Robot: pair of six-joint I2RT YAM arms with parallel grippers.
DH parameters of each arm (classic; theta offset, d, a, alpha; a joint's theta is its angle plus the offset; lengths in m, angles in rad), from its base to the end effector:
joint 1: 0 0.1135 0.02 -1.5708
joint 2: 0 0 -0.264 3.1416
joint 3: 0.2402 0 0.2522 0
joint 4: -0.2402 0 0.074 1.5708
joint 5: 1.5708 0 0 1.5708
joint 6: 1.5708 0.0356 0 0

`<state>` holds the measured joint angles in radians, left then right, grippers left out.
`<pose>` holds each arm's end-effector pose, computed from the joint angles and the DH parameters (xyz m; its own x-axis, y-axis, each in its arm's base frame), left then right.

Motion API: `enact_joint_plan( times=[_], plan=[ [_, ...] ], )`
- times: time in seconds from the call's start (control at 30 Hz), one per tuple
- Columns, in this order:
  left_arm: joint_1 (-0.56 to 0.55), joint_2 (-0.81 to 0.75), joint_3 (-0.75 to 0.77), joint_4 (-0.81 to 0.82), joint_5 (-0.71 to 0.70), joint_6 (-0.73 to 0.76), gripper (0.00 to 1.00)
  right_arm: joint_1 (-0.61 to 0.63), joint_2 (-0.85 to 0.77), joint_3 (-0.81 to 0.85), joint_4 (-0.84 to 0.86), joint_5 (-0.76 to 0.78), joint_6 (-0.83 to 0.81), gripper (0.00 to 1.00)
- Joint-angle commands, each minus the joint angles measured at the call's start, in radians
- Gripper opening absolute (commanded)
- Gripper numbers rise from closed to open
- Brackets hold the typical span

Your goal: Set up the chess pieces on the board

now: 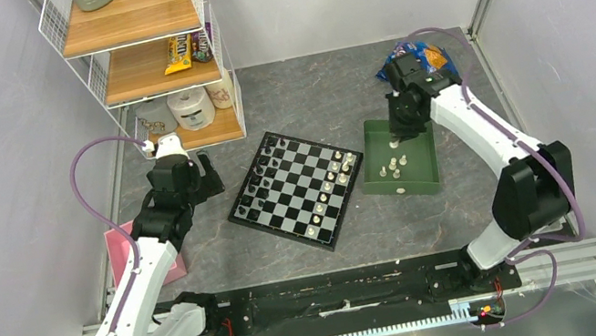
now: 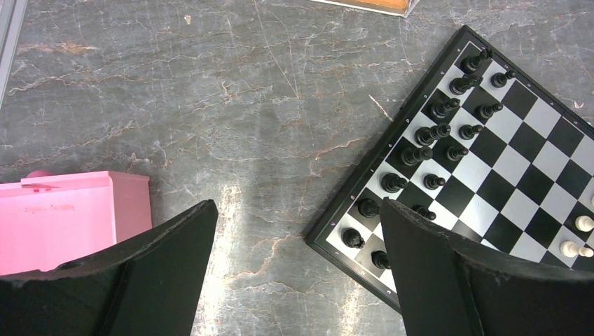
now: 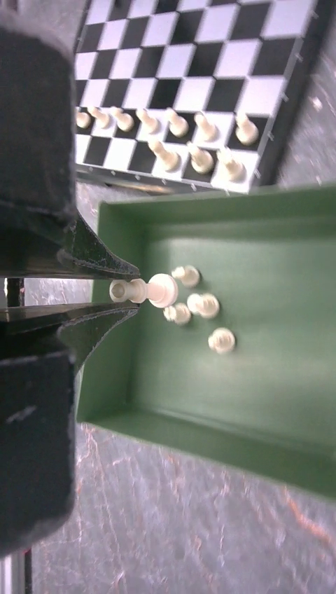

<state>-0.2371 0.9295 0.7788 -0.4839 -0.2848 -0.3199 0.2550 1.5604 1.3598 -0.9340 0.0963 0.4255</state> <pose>0.1971 -0.0373 0.2835 -0.5488 -0.1779 -0.8168 -0.1760 0.9798 -0.0951 0.3062 0.0763 0.2883 -0.8863 0.1936 -0.4208 0.1692 0.9810 0.0950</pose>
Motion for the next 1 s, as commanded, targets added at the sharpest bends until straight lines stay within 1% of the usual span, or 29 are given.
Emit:
enact_joint_plan(
  times=[0.0,0.13,0.33,0.73,0.97],
  plan=[
    [0.004,-0.006,0.019,0.011,0.009,0.010,0.94,0.143,0.001,0.079,0.002,-0.047,0.007,0.07],
    [0.004,-0.012,0.016,0.011,0.009,0.008,0.94,0.262,0.043,0.113,0.016,-0.056,0.048,0.07],
    [0.004,-0.015,0.016,0.011,0.010,0.009,0.94,0.357,0.105,0.096,0.027,-0.060,0.084,0.07],
    [0.004,-0.014,0.016,0.012,0.007,0.008,0.94,0.452,0.212,0.079,0.067,-0.068,0.098,0.07],
    [0.004,-0.013,0.016,0.012,0.006,0.008,0.94,0.458,0.270,0.075,0.077,0.008,0.102,0.08]
  ],
)
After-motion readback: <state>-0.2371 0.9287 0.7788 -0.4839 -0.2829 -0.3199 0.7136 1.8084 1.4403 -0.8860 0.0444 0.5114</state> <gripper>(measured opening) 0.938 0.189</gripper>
